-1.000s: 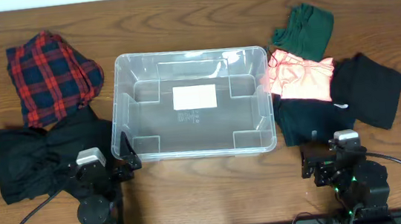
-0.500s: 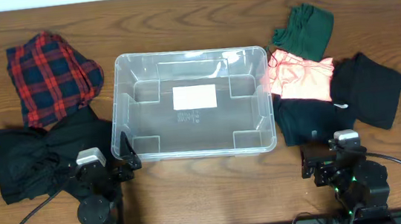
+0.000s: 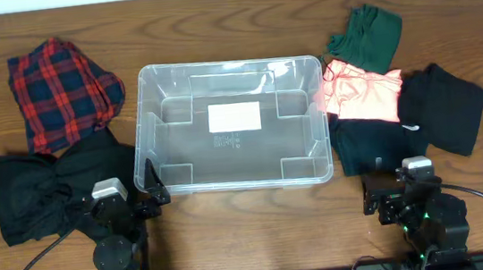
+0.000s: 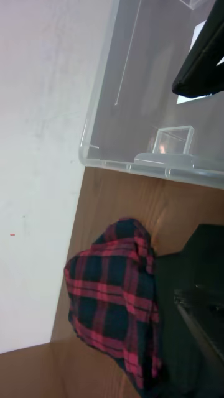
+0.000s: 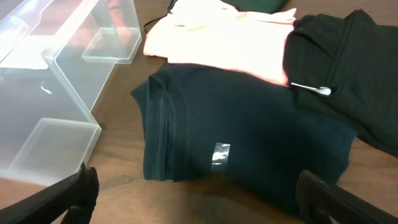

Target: Pack container

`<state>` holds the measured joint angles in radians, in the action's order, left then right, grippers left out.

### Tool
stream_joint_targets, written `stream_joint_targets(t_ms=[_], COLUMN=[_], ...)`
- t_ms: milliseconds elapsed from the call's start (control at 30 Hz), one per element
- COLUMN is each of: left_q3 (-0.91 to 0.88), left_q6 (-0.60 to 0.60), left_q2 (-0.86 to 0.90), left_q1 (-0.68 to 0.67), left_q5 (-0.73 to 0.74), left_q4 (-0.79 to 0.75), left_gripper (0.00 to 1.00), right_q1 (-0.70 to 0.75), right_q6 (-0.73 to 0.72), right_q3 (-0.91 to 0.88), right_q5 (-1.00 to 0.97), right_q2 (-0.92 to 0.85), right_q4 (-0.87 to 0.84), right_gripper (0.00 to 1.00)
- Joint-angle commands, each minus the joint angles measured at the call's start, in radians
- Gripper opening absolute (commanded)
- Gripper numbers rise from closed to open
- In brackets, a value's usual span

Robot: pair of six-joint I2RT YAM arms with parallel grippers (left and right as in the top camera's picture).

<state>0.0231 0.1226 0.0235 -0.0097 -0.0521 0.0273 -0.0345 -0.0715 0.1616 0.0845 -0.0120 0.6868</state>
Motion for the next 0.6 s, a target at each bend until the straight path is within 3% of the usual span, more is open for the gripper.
stream_joint_targets(t_ms=[0, 367, 567], left_q3=[-0.018, -0.018, -0.018], left_q6=[-0.017, -0.017, 0.079], left_q2=[0.0, 0.0, 0.02], left_q1=[0.0, 0.0, -0.003], left_q5=[-0.012, -0.012, 0.15], left_q4=[0.04, 0.037, 0.036], left_gripper=[0.98, 0.98, 0.98], right_q1=[0.007, 0.007, 0.007], right_q6=[-0.01, -0.01, -0.01], right_q3=[-0.001, -0.001, -0.001], right_q5=[-0.006, -0.006, -0.006], right_q2=[0.006, 0.006, 0.006], right_q4=[0.009, 0.009, 0.009], right_gripper=[0.99, 0.99, 0.99])
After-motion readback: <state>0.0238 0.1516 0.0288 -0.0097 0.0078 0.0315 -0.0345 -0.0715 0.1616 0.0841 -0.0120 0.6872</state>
